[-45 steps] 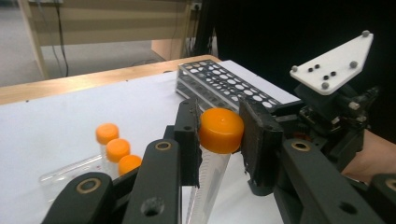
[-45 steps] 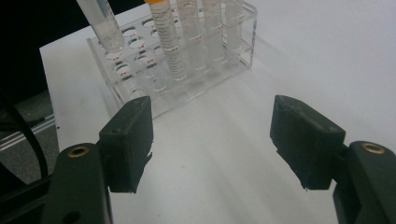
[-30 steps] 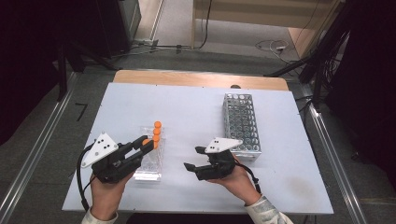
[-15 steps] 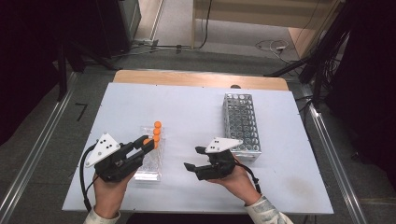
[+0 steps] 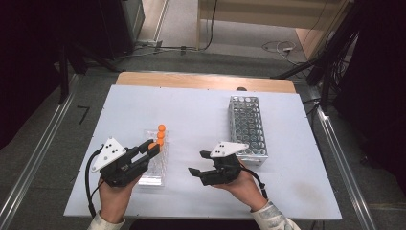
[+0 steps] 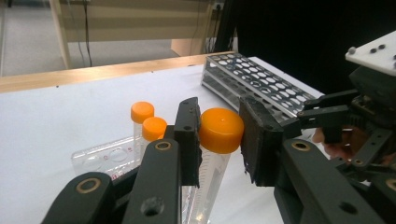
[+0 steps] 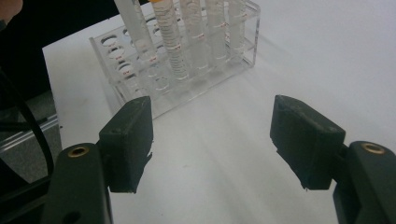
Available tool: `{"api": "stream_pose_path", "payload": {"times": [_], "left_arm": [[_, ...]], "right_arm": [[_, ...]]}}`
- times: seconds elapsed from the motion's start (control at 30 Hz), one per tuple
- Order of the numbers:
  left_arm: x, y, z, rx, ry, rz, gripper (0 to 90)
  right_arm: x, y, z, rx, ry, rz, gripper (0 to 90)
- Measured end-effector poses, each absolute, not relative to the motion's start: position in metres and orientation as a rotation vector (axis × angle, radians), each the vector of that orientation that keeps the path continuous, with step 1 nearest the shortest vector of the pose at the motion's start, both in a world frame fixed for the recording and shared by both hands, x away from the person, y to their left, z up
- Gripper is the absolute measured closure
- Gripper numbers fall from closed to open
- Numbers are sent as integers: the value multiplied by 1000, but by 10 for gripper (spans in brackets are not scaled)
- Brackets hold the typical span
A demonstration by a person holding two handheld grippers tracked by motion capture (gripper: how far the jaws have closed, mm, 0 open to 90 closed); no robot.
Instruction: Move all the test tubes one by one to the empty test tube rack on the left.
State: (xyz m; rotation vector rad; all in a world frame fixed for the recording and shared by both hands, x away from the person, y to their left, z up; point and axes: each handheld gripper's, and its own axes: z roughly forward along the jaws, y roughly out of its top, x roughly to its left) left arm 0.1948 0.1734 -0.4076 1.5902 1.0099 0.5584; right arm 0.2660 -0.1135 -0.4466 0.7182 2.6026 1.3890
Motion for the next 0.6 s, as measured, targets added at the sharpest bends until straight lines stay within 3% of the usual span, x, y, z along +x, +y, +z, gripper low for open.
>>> {"api": "stream_pose_path", "payload": {"times": [0.6], "left_arm": [[194, 166, -417, 1638, 1018, 580, 699]], "right_arm": [[266, -115, -446, 717, 2602, 1389, 286]]}}
